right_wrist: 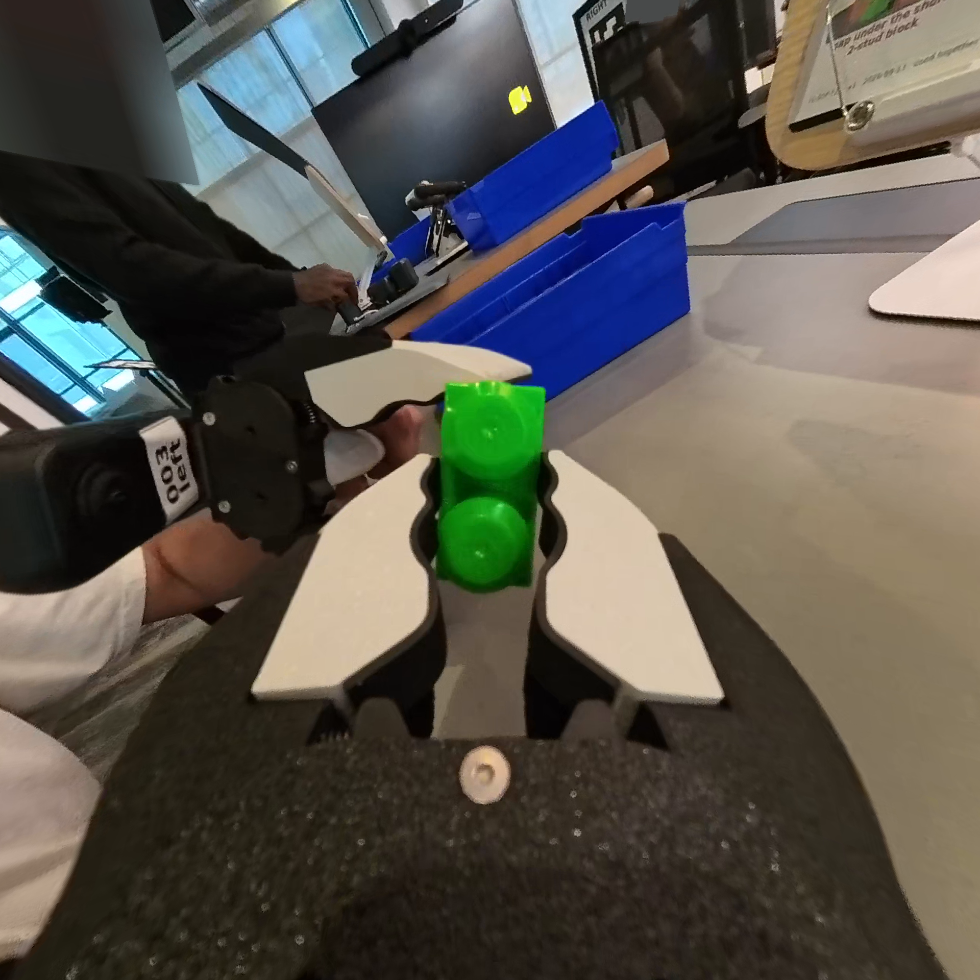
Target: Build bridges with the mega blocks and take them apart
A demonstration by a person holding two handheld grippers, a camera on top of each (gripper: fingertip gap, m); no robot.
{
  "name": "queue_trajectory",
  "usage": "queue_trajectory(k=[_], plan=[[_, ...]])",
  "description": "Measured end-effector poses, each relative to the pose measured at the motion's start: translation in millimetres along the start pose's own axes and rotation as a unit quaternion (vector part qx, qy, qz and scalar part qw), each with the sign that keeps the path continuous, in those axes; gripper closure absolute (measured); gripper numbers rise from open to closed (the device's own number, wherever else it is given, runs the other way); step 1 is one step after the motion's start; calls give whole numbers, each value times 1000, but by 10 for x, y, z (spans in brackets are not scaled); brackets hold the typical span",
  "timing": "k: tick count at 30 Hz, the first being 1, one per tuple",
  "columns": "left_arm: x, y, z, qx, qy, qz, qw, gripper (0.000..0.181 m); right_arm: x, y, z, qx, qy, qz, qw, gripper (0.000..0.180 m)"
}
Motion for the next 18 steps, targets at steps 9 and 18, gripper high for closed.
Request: queue_trajectory(k=[9,18], plan=[[-3,-115,85,21,-10,-45,999,107,82,9,-18,23,-25,36,999,145],[42,-82,160,-1,-17,-29,999,107,156,80,-2,4,-25,31,999,145]])
Point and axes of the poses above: each gripper's, where its closed fingertips meet, z out along the fingers, y out of its underside, x = y × z across the jaws, the point moved 3 cm from there along -z, back along the fingers, and after that the axes turned 5 degrees about y, right-handed, at the moved point
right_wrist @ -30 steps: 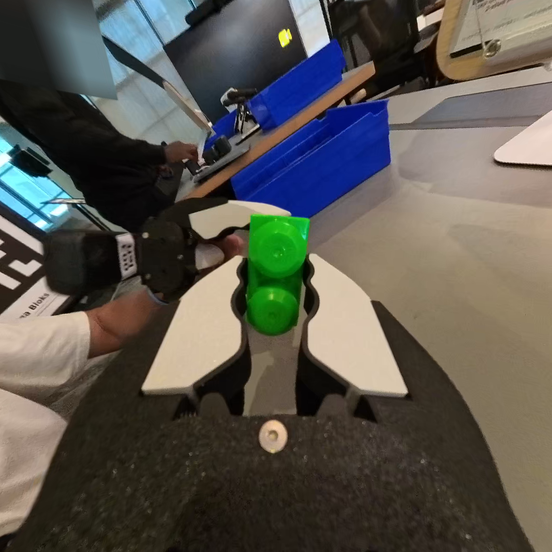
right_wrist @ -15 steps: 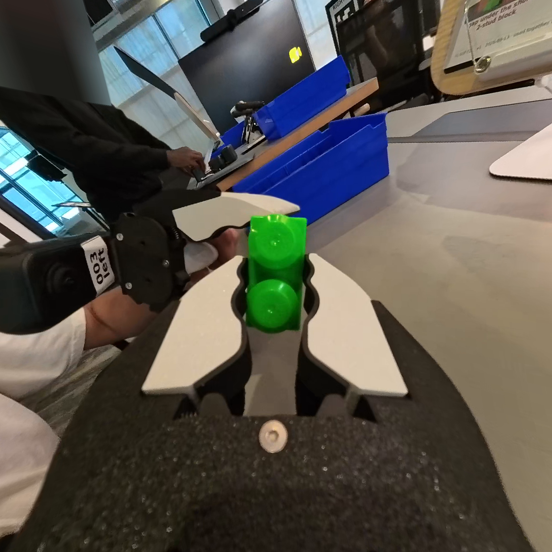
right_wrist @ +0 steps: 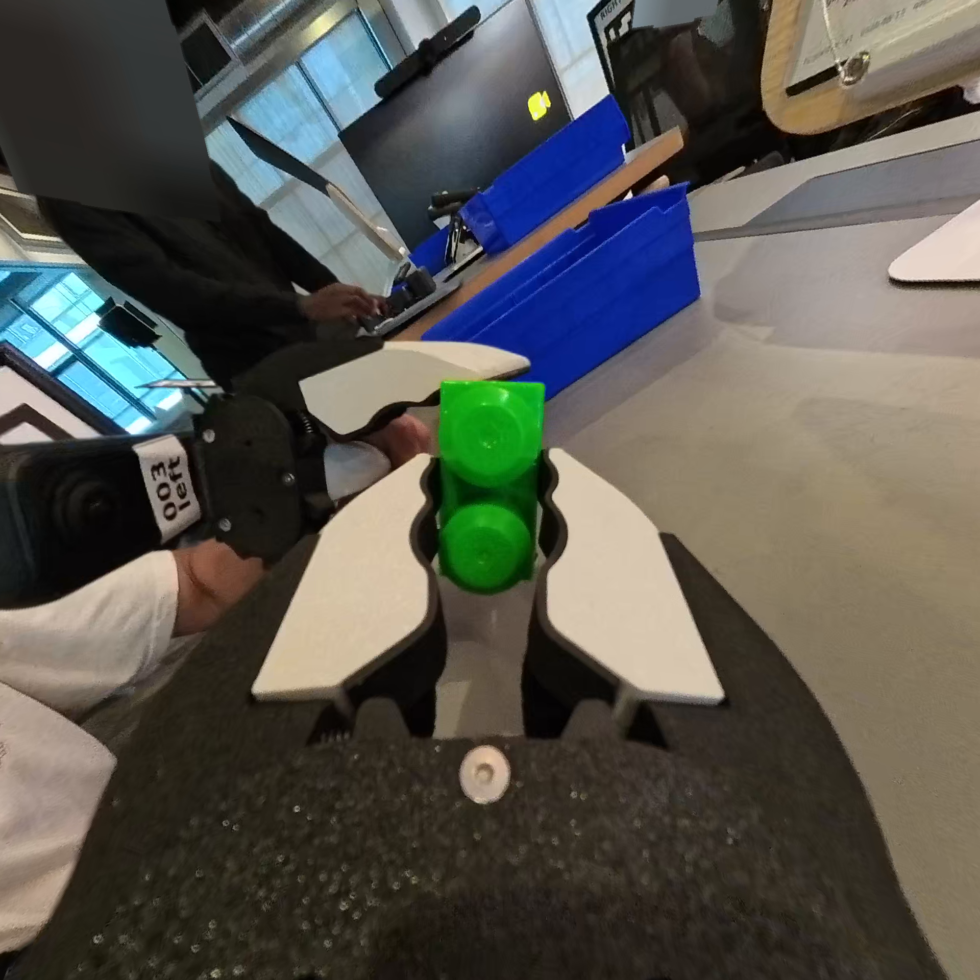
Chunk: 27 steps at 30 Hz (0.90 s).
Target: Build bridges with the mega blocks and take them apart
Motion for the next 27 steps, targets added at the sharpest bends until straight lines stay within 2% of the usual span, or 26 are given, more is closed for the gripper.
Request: queue_trajectory(k=[12,15,17,18,20,22,24,26,27], plan=[[16,-37,88,-5,-2,2,1000,106,68,2,-39,1,22,-13,1000,145],[-4,-59,24,11,4,5,1000,106,85,-35,-63,16,-8,21,1000,145],[-27,69,-32,-17,13,2,1000,96,142,-73,-136,30,-14,44,998,145],[-47,139,-64,-23,17,-10,1000,90,147,-92,-181,36,-22,52,998,145],[-34,194,-148,13,65,-82,994,88,137,-103,-243,40,-27,52,997,145],[17,127,-250,89,170,-213,958,89,41,-103,-259,42,-43,36,998,145],[17,-19,-378,188,278,-338,879,93,-51,-60,-239,35,-54,13,998,145],[-33,-94,-464,261,348,-416,799,99,-144,-34,-211,34,-57,-17,998,145],[-40,-90,-467,276,366,-434,775,102,-185,-22,-196,32,-58,-32,997,145]])
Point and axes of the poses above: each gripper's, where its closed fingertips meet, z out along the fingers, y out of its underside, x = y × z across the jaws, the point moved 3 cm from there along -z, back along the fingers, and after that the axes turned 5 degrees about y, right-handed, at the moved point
